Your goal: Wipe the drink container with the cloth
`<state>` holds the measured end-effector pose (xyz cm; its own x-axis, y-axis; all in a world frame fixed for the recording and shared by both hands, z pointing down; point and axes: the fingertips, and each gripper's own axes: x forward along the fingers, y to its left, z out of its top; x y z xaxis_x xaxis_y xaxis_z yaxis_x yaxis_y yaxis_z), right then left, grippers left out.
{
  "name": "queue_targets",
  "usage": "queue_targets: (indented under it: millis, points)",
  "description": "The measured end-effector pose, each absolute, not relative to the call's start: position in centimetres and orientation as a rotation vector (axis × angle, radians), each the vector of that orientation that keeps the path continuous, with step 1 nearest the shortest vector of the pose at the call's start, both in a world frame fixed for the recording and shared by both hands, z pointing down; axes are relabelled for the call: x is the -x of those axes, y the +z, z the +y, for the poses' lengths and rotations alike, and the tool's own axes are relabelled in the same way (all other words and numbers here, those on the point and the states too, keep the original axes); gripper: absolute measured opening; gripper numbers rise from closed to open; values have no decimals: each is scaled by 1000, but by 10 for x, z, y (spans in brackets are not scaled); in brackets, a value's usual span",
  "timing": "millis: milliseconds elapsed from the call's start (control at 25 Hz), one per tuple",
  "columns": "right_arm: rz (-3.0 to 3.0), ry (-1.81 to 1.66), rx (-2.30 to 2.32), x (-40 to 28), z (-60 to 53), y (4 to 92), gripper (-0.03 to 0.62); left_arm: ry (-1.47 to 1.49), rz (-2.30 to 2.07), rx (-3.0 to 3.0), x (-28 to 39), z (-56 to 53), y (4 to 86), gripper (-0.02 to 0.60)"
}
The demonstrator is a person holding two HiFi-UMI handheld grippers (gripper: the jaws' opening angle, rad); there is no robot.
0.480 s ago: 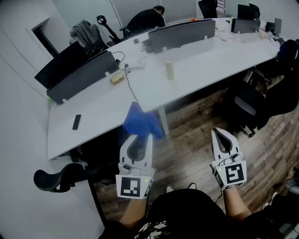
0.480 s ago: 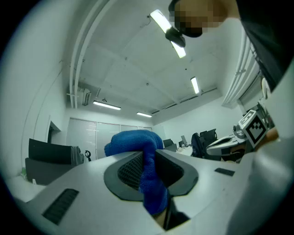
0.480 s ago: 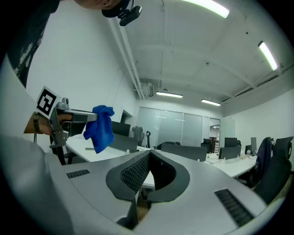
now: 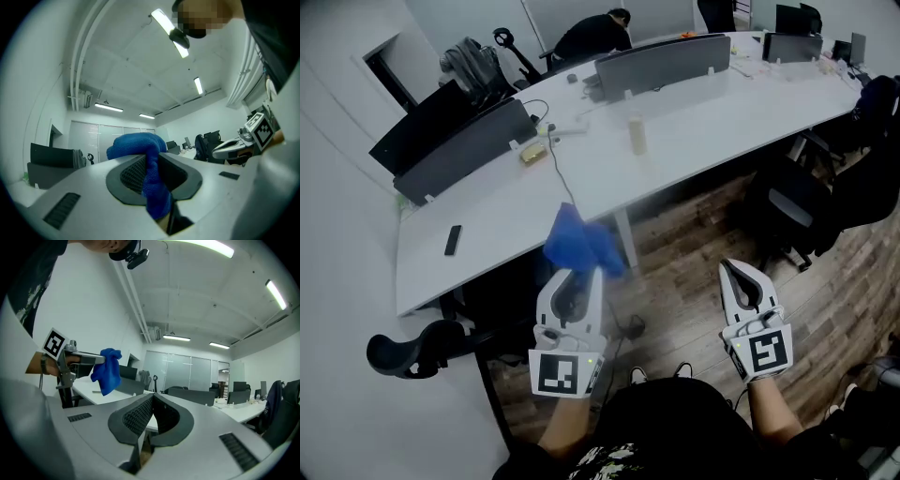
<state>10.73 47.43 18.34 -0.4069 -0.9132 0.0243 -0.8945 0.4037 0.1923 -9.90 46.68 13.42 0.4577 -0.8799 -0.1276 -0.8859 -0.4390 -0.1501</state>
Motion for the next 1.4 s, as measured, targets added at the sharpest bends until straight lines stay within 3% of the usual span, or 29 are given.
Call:
queue_targets:
  millis: [520, 1400]
  points:
    - [-2563, -61, -1526, -149, 500, 231, -2, -27, 1686, 2475, 84, 492, 160, 64]
    - [-2580, -146, -1534, -154, 461, 220, 0, -28, 1639, 2506, 71, 454, 171, 64]
